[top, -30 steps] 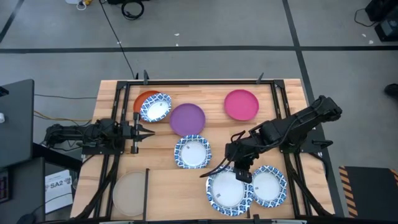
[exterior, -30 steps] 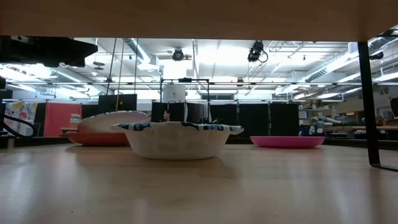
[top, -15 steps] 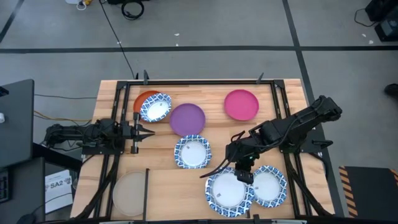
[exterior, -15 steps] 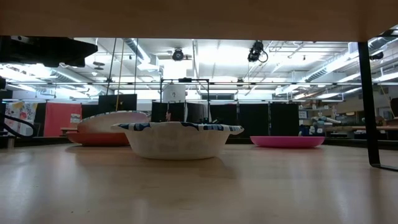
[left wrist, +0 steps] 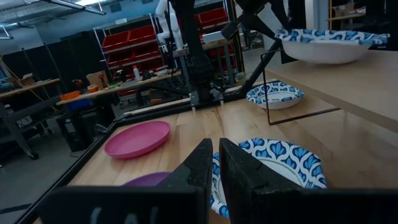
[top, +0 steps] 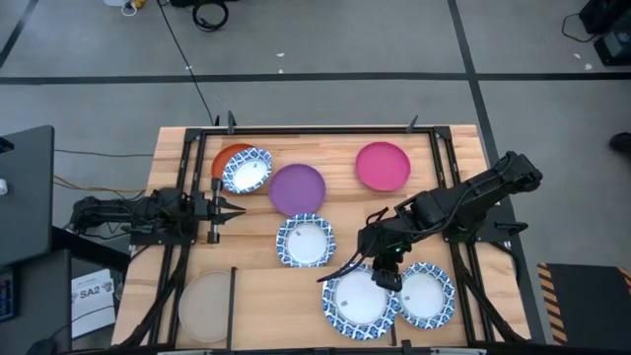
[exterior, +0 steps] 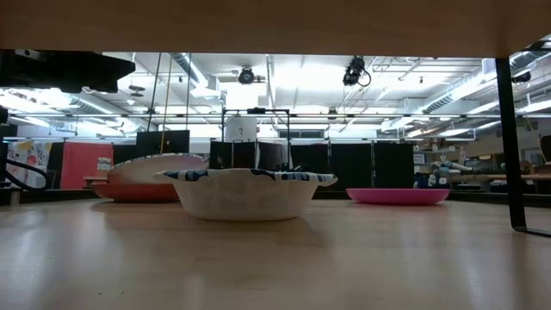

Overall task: Place and stack plates onto a shelf
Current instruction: Put the white bowl on the shelf, then stack the white bowl on top of the white bowl on the shelf

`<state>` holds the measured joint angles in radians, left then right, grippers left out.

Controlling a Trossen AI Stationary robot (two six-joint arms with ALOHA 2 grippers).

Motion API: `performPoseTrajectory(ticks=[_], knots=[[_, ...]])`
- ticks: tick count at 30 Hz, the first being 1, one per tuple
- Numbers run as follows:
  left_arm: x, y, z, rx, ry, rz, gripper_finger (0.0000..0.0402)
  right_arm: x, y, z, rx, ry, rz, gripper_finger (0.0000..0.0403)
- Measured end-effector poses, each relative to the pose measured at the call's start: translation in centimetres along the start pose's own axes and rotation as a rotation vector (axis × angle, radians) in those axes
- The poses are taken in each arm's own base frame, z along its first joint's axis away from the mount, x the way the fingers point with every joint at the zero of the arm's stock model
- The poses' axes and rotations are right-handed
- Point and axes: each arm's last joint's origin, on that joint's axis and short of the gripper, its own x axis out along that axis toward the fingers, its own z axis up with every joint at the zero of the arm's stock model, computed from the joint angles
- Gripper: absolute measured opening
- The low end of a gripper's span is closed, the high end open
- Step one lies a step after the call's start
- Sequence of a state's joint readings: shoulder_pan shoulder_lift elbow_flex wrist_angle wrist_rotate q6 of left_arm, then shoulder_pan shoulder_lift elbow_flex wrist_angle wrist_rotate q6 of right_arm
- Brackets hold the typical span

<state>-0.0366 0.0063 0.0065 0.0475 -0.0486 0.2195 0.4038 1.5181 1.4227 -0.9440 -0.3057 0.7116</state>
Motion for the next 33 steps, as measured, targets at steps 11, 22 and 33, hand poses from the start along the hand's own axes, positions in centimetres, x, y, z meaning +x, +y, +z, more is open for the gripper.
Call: performPoseTrajectory(ticks=[11, 22, 33], knots=[[0.0, 0.0, 0.0, 0.000, 0.000, 0.000, 0.0036, -0.1, -0.4, 0.3, -0.031, -0.041, -0.043, 0.0180], [0.0, 0.0, 0.0, 0.000, 0.000, 0.000, 0.0036, -0.7, -1.7, 1.5, -0.028, -0.118, -0.125, 0.0200], [0.0, 0.0, 0.0, 0.000, -0.001, 0.000, 0.0036, -1.2, -2.9, 2.4, -0.165, -0.125, -0.145, 0.0199]])
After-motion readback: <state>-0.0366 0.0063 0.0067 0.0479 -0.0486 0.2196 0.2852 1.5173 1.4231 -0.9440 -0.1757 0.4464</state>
